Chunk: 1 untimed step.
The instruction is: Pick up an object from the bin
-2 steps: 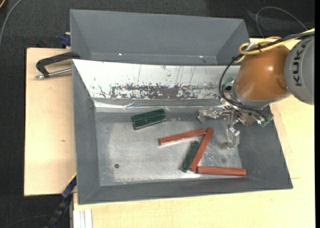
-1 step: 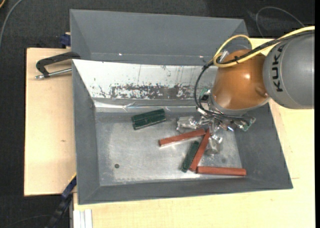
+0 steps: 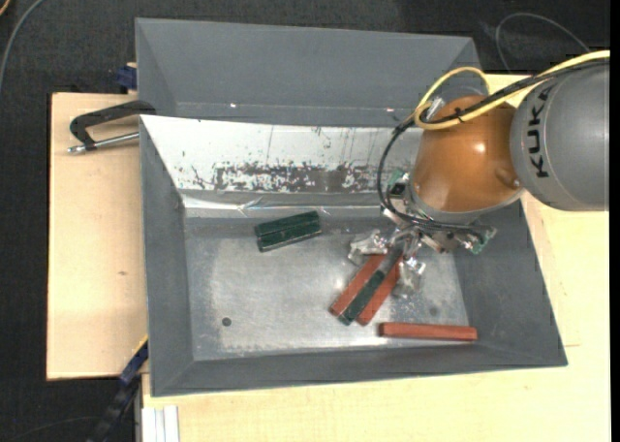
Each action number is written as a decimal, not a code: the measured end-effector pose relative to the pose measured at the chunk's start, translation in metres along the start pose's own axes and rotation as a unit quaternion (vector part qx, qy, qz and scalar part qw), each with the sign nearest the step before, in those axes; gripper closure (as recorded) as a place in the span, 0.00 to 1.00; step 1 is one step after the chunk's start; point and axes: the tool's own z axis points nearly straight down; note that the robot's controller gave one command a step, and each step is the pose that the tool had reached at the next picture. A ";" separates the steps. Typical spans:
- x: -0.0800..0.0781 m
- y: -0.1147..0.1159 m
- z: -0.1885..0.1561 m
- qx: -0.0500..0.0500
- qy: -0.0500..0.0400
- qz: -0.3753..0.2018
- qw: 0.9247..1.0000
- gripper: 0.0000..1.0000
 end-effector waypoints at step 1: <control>-0.026 0.021 -0.149 0.004 -0.004 0.008 1.000 1.00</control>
Offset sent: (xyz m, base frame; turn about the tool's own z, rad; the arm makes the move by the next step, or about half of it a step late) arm -0.0019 0.0309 0.1431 0.0150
